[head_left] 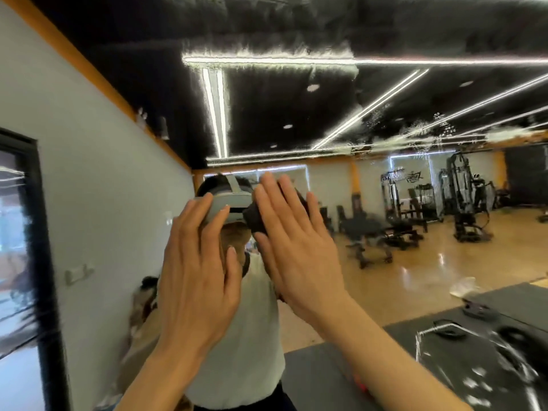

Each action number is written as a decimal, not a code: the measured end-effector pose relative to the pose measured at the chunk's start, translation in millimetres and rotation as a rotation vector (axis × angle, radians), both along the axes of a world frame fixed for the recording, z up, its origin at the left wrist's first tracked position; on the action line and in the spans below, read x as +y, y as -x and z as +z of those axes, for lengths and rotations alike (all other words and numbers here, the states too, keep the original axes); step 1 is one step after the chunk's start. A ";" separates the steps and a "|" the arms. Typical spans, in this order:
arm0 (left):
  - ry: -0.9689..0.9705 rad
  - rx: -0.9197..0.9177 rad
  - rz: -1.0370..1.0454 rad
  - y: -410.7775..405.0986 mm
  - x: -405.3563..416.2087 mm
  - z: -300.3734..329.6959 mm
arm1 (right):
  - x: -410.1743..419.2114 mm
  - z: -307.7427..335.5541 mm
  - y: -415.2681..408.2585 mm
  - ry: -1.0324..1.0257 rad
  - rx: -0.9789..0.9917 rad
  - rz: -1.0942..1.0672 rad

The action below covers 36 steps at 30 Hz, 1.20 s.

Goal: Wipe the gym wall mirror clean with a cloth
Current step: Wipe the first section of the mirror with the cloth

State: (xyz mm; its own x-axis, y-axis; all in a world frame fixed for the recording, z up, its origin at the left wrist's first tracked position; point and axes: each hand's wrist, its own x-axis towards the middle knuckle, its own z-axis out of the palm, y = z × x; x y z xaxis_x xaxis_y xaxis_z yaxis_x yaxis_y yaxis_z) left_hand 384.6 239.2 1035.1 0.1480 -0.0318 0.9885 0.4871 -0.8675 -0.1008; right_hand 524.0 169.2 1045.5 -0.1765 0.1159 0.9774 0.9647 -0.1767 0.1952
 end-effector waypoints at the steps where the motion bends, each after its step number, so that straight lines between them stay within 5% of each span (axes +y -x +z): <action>1: -0.005 -0.001 0.002 -0.1 0.6 -0.4 | -6.7 4.1 -12.4 0.015 -0.038 -0.010; 7: -0.017 -0.014 0.016 -1.8 1.8 -1.3 | -40.6 13.4 -75.1 -0.203 0.515 -0.044; 14: -0.007 -0.018 0.042 -2.1 2.7 -3.6 | 1.4 35.6 2.2 0.008 -0.120 -0.027; 21: 0.007 -0.001 0.046 -1.0 -1.2 -2.8 | -47.9 41.3 -94.8 -0.226 0.481 -0.018; 23: 0.012 0.014 0.066 -9.3 -5.8 -5.4 | -34.6 47.8 -66.0 -0.250 0.464 0.016; 28: 0.026 -0.029 0.044 -29.6 -9.2 -12.1 | 0.1 56.8 -10.7 -0.050 -0.067 0.065; 33: 0.000 -0.020 0.055 -28.7 -7.9 -11.3 | -42.8 65.4 -95.1 -0.170 0.322 0.022; 36: 0.012 -0.024 0.061 -30.0 -8.4 -12.2 | -36.0 67.3 -79.1 -0.281 0.462 -0.004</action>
State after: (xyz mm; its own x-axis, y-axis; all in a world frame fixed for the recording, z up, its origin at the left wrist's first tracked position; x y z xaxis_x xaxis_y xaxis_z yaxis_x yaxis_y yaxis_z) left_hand 414.6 230.9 1022.9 0.1253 -0.0114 0.9921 0.5409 -0.8375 -0.0779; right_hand 603.1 133.1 1112.8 0.2791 -0.1616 0.9466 0.9381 -0.1646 -0.3047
